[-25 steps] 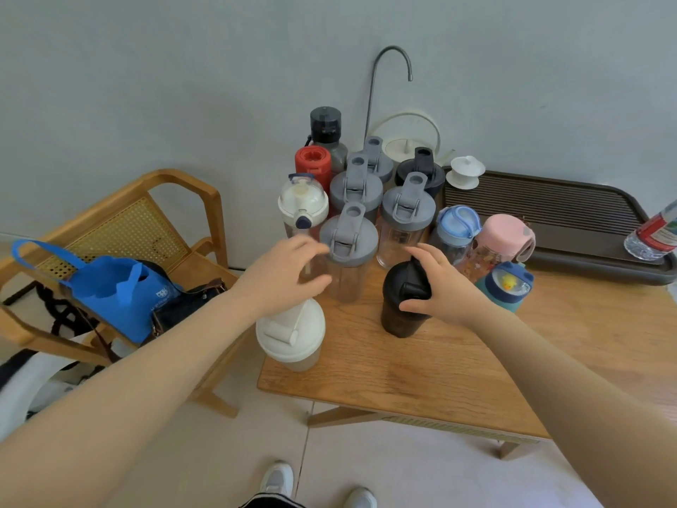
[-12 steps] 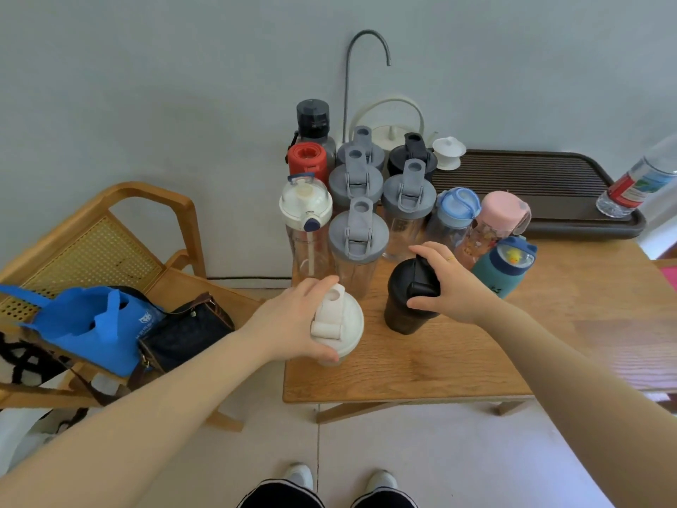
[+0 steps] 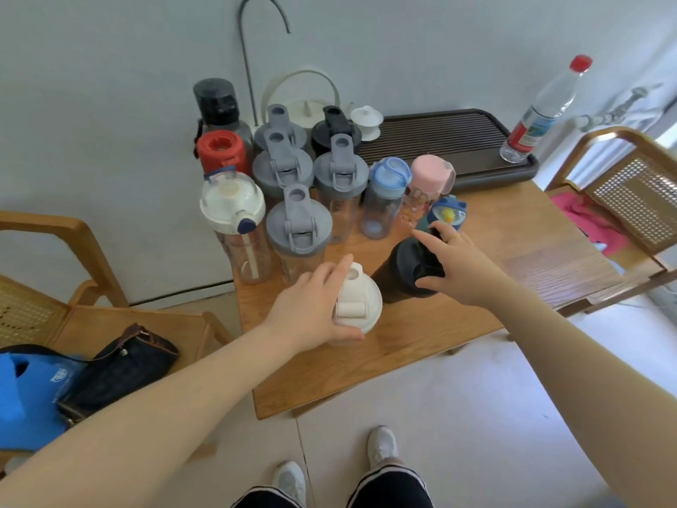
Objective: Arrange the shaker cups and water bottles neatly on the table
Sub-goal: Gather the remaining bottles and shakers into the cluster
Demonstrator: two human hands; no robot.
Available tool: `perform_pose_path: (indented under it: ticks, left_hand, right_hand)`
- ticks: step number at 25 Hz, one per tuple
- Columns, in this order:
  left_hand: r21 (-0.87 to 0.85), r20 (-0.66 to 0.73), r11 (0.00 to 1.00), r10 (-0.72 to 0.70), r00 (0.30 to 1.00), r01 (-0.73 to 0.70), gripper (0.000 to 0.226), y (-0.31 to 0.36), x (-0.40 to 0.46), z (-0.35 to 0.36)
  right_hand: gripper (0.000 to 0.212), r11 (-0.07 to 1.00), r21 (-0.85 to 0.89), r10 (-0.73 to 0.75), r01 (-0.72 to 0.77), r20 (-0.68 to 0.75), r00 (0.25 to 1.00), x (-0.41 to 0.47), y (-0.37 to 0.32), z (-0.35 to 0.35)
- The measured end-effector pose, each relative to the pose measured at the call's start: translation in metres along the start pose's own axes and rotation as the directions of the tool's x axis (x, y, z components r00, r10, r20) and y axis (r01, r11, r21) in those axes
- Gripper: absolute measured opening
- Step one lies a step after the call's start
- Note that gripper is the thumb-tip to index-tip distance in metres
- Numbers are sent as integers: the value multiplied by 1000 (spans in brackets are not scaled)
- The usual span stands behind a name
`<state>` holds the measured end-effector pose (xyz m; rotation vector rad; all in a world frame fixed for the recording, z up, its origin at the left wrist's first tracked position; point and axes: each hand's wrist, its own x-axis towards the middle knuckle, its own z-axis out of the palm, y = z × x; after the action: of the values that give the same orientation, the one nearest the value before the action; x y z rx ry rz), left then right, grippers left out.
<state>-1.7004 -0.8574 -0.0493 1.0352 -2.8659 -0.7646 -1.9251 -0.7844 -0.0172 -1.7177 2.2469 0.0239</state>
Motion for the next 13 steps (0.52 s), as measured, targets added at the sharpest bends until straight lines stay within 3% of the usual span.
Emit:
perform_pose_path:
  ticks: [4,9,11,13]
  left_hand:
    - [-30,13,1000,10,1000,-10,109,15,20,3]
    - [-83,-28,995,-55,998,52,110,35,49,8]
    - [-89,-19,992,-96,995,94,110,44,57,9]
    - [-85,-5,987,-135,991,134,110,48,61,7]
  right_hand:
    - [75,998,-55,14,-10,57,998,2,27,-16]
    - [81,968,-192,-142,164,123,982,11,45,-27]
    - [78,968,-125,-212,219,67,975,14,56,-37]
    - [65,969,3,-246,247,-80,966,29,68,-51]
